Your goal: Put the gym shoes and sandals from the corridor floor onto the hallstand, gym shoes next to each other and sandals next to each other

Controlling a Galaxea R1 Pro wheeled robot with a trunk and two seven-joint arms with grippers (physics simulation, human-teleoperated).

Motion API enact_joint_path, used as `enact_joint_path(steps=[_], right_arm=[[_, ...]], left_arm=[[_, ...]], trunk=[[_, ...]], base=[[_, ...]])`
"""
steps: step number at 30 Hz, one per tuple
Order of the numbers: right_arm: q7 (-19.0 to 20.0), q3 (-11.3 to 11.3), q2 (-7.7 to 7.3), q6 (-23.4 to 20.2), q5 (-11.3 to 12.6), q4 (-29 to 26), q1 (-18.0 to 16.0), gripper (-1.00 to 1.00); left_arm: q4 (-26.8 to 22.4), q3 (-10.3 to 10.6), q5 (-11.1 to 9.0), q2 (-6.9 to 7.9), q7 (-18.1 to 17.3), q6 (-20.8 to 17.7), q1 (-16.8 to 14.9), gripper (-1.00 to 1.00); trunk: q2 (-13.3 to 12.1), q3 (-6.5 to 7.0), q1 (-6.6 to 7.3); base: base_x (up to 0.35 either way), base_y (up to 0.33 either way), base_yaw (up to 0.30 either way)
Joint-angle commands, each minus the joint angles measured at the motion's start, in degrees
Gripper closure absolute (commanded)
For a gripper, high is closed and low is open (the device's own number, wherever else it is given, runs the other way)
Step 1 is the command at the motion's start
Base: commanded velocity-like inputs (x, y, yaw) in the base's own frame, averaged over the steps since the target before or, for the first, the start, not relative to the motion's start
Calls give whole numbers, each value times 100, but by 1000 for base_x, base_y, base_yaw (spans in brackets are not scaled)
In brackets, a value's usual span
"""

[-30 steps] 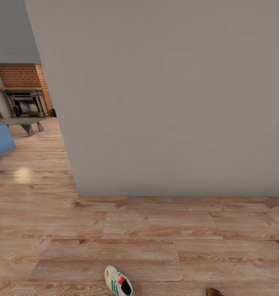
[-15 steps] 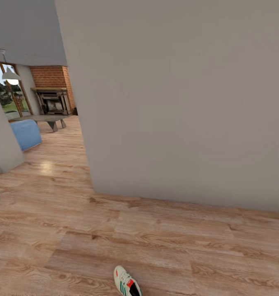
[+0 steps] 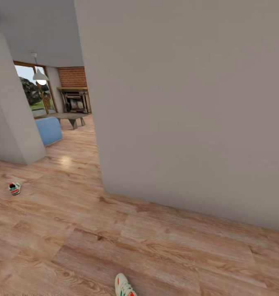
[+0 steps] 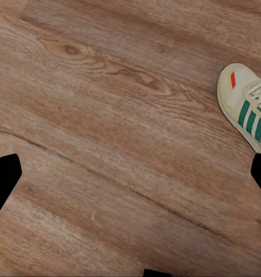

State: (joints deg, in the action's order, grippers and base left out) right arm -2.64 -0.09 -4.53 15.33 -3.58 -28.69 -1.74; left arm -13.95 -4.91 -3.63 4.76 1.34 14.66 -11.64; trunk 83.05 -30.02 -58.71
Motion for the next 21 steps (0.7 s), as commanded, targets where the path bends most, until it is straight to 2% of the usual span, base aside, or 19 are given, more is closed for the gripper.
enact_joint_path(steps=[1, 9, 21], right_arm=[[-25, 0, 1, 14, -38, 3, -2, -100], [-26, 0, 5, 14, -38, 3, -2, -100], [-33, 2, 5, 9, -38, 3, -2, -100]], left_arm=[[6, -2, -38, -1, -3, 19, -5, -100], [6, -2, -37, -1, -4, 19, -5, -100], [-11, -2, -41, -18, -3, 35, -5, -100]], trunk=[[3, -8, -2], [3, -34, -2], [3, -73, -2]], base=[[201, -224, 278], [147, -176, 278], [11, -13, 272]])
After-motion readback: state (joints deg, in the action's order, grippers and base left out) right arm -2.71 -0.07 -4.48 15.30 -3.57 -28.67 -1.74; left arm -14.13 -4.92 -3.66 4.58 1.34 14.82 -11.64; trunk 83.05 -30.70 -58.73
